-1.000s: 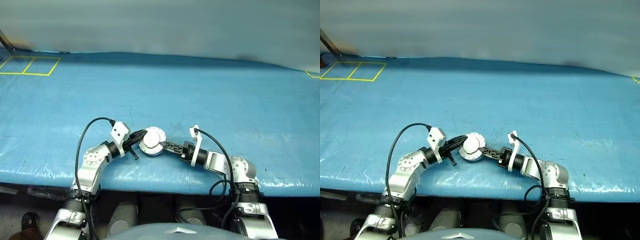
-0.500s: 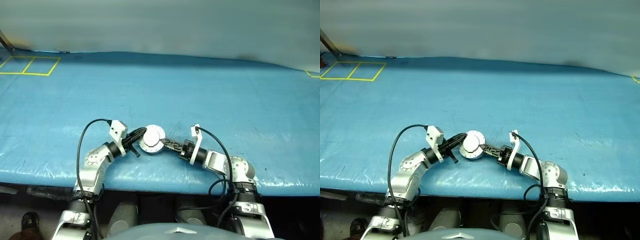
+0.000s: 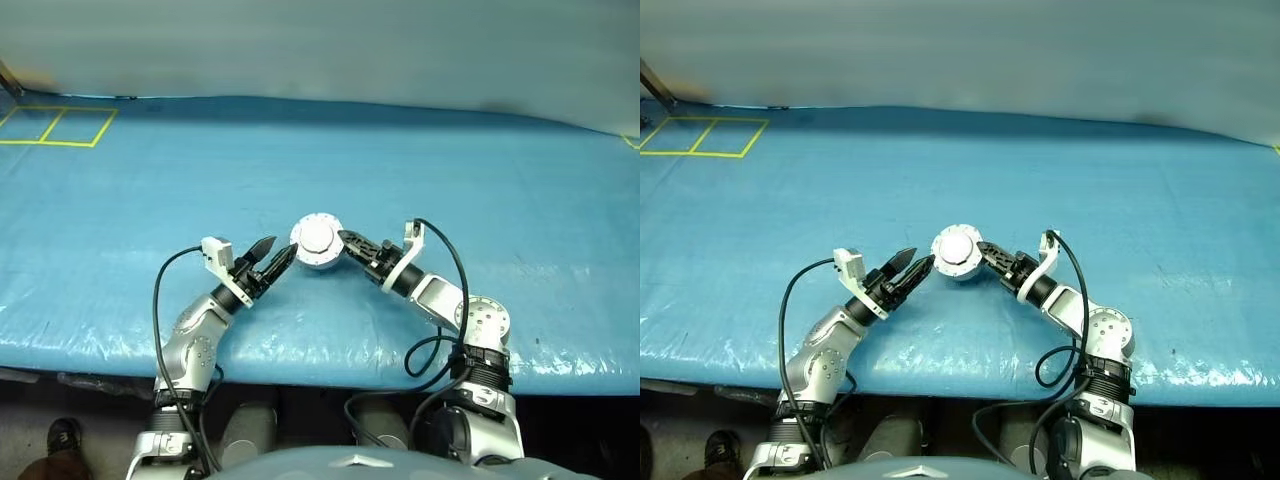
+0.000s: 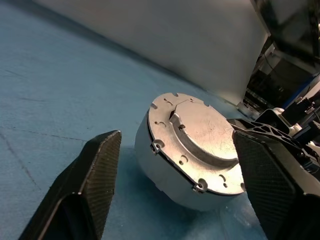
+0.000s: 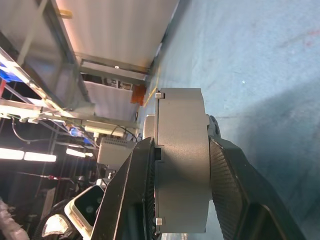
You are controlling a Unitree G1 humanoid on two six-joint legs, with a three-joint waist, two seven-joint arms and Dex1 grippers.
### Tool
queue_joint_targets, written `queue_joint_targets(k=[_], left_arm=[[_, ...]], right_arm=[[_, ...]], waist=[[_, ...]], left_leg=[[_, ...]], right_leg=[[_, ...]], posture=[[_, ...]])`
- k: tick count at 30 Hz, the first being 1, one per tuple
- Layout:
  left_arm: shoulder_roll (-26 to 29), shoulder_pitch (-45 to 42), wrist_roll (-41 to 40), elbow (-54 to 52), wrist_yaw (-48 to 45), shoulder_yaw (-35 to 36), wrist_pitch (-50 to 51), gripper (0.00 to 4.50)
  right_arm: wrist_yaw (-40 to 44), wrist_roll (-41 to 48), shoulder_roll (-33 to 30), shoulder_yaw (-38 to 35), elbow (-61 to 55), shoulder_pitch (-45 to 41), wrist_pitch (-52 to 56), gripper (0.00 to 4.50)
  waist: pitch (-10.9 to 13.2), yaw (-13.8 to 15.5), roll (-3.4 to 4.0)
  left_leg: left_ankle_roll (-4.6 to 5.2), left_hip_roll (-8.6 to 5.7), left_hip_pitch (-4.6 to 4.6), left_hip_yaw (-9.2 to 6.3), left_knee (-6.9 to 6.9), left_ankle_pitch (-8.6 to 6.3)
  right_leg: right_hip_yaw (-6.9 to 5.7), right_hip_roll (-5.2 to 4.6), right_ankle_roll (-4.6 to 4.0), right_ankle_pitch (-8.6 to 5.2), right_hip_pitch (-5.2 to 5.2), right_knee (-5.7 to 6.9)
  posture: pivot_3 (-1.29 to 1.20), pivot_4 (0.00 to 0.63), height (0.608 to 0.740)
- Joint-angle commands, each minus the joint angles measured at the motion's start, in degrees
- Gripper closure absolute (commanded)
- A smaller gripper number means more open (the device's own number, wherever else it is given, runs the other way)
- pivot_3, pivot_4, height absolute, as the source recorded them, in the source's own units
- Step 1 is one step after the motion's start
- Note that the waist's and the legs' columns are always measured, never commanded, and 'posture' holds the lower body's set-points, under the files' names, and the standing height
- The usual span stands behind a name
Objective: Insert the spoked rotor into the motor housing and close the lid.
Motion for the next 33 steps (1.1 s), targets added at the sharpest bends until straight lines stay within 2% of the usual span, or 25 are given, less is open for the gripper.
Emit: queue_joint_targets(k=[1,15,26,29,32,33], left_arm=[[-1.6,0.3,-4.7,-4.0,0.2,1.5,1.9,0.03],[-7.3,-0.5,-22.2,-5.9,2.1,5.1,14.0,0.03],[-8.1,-1.8,-22.3,-4.5,2.3,4.3,17.4,0.03],[-8.5,-1.5,-22.8,-4.8,1.6,5.0,16.9,0.58],[-8.7,-1.3,-23.1,-4.8,1.8,5.3,16.8,1.59],[-8.8,-1.3,-23.4,-4.8,2.0,5.5,16.7,1.72]], right_arm=[[-0.5,7.2,1.8,-0.4,-4.9,-2.3,0.1,3.13],[-2.2,16.8,1.1,5.3,-10.1,-0.7,2.3,3.13],[-1.2,18.0,-0.3,10.8,-12.5,1.7,2.1,3.13],[-1.7,17.8,-0.5,10.4,-11.7,1.6,1.1,3.13],[-2.3,17.2,-0.7,10.3,-11.0,1.2,0.2,3.13],[-2.4,17.1,-0.8,10.3,-10.8,1.0,0.0,3.13]], waist=[[0.0,-0.1,0.02],[0.1,-0.2,0.09],[0.1,-0.1,0.09],[0.1,0.0,0.09],[0.1,-0.1,0.09],[0.1,-0.1,0.09]], left_leg=[[0.00,0.01,0.00,0.00,0.01,0.00],[0.03,0.01,-0.02,0.01,0.18,0.02],[0.04,0.00,-0.02,0.01,0.31,0.02],[0.04,0.00,-0.02,0.01,0.32,0.02],[0.04,0.01,-0.02,0.01,0.32,0.02],[0.04,0.01,-0.02,0.01,0.31,0.02]], right_leg=[[0.00,0.01,0.00,0.00,0.00,0.00],[0.01,0.03,0.06,0.03,0.06,0.01],[0.02,0.05,0.09,0.05,0.12,0.03],[0.03,0.05,0.08,0.06,0.13,0.03],[0.03,0.05,0.07,0.06,0.12,0.03],[0.03,0.05,0.07,0.06,0.12,0.03]], posture=[[0.00,0.150,0.740],[0.00,0.150,0.740],[0.00,0.150,0.740],[0.00,0.150,0.740],[0.00,0.150,0.740],[0.00,0.150,0.740]])
